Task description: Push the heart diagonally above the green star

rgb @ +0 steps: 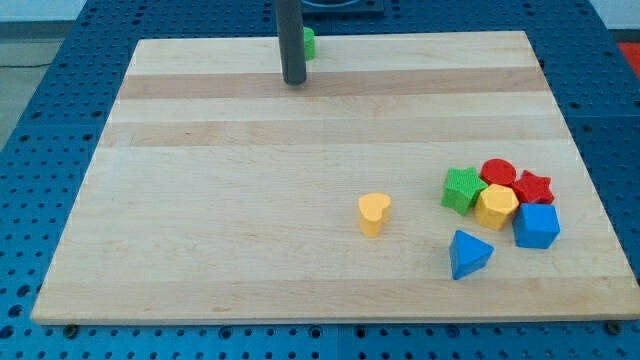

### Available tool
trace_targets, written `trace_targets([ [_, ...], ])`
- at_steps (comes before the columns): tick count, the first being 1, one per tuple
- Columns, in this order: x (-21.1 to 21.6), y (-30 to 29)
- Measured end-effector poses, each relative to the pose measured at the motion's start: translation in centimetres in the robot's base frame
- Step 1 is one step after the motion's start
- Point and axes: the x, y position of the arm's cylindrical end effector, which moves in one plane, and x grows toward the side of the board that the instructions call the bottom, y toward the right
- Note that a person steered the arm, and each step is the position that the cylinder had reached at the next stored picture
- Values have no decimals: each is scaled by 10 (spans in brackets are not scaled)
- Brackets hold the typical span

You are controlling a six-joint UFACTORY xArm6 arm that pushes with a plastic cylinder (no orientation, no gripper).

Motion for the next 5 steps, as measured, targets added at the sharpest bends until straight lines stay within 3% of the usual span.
trace_targets([
  [3, 176, -2],
  [5, 255, 36],
])
